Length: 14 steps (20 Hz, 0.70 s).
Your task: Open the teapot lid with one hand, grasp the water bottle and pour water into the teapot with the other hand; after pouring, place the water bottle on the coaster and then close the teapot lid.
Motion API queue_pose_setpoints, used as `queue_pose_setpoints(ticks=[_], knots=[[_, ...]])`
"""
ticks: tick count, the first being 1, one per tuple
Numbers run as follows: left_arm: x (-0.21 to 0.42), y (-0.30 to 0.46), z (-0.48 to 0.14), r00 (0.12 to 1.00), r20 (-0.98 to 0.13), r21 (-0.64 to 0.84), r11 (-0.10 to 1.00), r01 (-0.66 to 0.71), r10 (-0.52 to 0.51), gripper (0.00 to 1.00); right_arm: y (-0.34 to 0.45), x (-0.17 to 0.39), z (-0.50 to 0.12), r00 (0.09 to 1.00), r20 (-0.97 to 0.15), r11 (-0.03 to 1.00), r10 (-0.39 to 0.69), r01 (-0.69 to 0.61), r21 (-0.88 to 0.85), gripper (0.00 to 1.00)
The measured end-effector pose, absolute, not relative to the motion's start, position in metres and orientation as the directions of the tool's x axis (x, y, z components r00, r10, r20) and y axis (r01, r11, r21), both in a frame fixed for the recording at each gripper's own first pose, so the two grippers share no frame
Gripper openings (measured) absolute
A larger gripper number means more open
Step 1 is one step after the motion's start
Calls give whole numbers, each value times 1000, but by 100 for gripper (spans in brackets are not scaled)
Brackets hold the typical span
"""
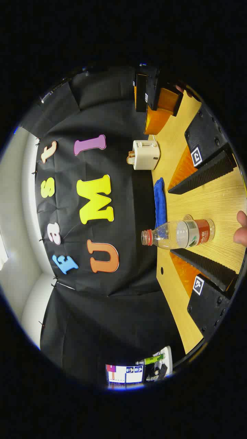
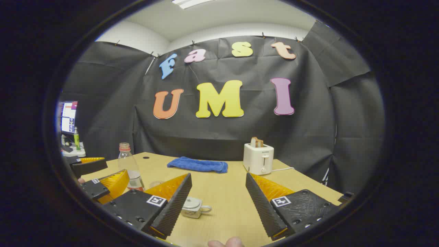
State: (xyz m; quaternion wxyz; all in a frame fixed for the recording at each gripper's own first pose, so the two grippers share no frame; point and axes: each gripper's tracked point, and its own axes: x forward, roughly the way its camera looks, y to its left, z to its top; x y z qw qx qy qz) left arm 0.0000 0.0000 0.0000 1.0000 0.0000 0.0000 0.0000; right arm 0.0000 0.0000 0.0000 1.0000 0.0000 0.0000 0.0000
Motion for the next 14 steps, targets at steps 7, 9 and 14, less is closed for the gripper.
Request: queue_pose_setpoints(ticks=[7,9,14], knots=[[0,1,0,1000,-5,-10,1000,1,-1,99,4,-2,5,1000,20,1000,10,-10,-21,95],[0,1,-1,1000,-8,-8,1000,0,0,99,5,-1,4,1000,17,1000,12,-11,-21,95],[-1,3,-1,1000,-11,-8,1000,1,-1,99,7,0,4,1000,12,999,24,-24,-21,95]])
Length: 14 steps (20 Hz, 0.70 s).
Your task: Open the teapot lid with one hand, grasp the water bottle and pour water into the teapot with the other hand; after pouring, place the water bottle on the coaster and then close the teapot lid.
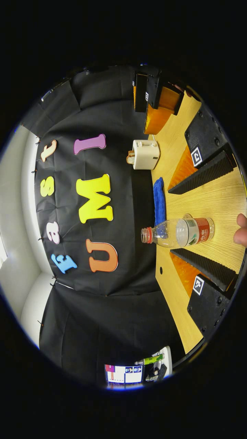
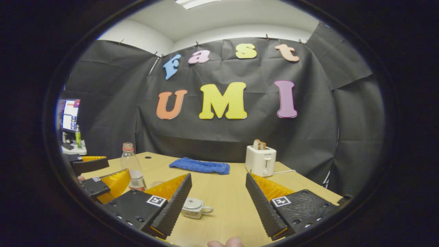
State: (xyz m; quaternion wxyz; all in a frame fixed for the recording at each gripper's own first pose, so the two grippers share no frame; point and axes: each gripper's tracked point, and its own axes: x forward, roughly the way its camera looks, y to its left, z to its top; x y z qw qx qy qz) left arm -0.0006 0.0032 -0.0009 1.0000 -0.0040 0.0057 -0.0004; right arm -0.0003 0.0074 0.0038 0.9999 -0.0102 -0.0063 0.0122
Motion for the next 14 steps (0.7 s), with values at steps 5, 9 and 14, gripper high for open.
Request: queue_pose_setpoints(ticks=[5,9,14], knots=[[0,4,0,1000,-20,-8,1000,0,0,99,11,2,-4,999,-3,999,35,-35,-20,95],[-4,8,3,1000,-21,-15,1000,-7,6,99,19,9,-17,998,-29,998,48,-49,-29,97],[-5,17,7,1000,-19,-8,1000,-16,16,99,35,28,-45,994,-83,996,77,-80,-30,97]])
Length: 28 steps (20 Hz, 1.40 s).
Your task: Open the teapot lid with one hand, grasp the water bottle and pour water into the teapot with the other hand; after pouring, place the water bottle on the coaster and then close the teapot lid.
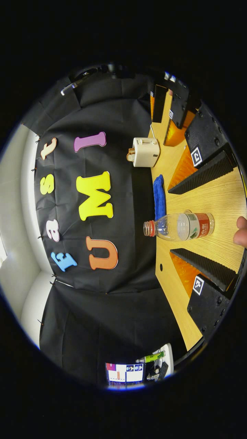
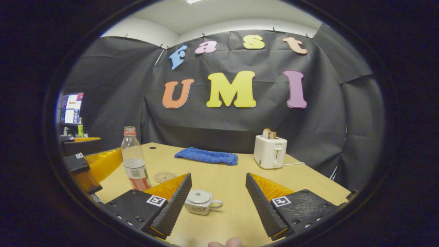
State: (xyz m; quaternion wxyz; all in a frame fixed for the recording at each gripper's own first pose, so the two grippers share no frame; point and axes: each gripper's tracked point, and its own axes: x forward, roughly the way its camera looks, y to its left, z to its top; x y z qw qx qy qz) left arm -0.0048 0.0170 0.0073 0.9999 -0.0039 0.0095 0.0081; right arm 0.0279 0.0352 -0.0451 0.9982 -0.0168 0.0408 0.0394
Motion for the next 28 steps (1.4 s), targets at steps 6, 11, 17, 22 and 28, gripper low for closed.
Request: queue_pose_setpoints(ticks=[6,11,17,22,28], knots=[[-4,27,6,999,-34,-20,999,-31,30,99,52,61,-75,983,-153,992,99,-108,-57,95],[-3,34,6,998,-35,-9,999,-48,48,99,63,82,-93,970,-211,988,123,-140,-66,96],[-1,38,1,997,-46,-9,998,-57,56,99,79,86,-100,956,-243,979,163,-188,-80,46],[-1,38,2,997,-45,-11,998,-57,56,99,77,90,-102,953,-250,979,174,-195,-62,9],[-1,36,-3,997,-53,-18,998,-57,56,99,78,90,-102,950,-244,976,196,-212,-41,0]])
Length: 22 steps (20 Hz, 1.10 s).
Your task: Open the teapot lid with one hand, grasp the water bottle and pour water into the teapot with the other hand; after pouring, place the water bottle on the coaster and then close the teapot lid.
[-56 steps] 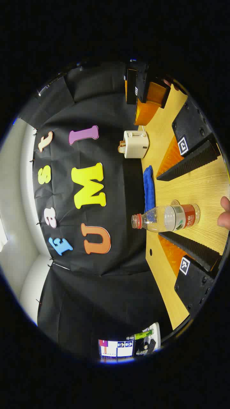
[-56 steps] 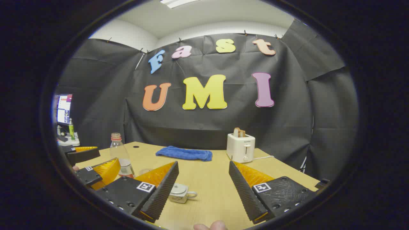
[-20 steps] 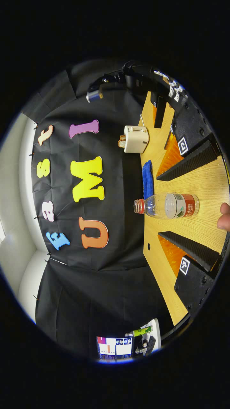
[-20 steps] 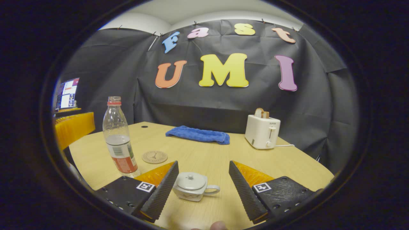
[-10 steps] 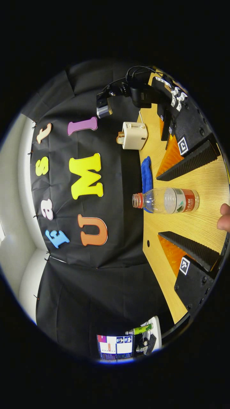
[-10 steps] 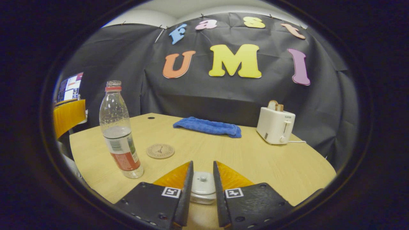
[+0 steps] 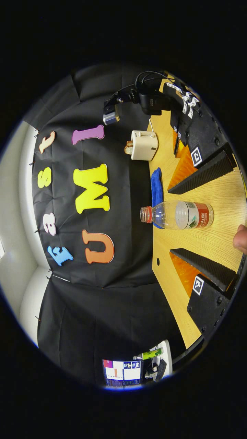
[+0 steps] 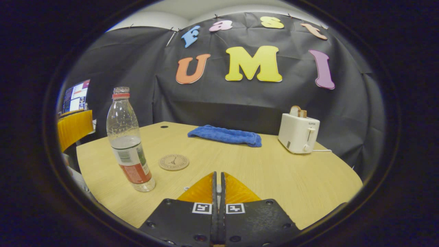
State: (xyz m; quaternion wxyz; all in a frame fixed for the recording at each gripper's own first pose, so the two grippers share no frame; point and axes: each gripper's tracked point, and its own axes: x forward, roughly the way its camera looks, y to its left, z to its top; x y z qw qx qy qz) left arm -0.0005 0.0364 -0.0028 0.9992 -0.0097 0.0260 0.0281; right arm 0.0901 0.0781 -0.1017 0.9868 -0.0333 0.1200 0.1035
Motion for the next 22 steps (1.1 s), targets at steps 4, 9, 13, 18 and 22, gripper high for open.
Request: queue_pose_setpoints(ticks=[4,9,13,18,22], knots=[[0,31,-17,996,-82,-29,999,-37,34,99,79,89,-93,952,-224,975,209,-220,-28,0],[-3,24,-42,989,-148,-71,997,-5,-6,99,73,87,-69,961,-177,976,213,-218,-11,0],[0,17,-62,978,-206,-85,996,17,-34,99,60,76,-60,964,-166,977,210,-214,-6,0],[13,13,-85,965,-258,-105,994,19,-46,100,50,60,-52,967,-153,978,204,-209,-18,0],[30,22,-98,958,-284,-90,996,1,-27,100,43,52,-43,971,-137,979,198,-204,-26,0]])
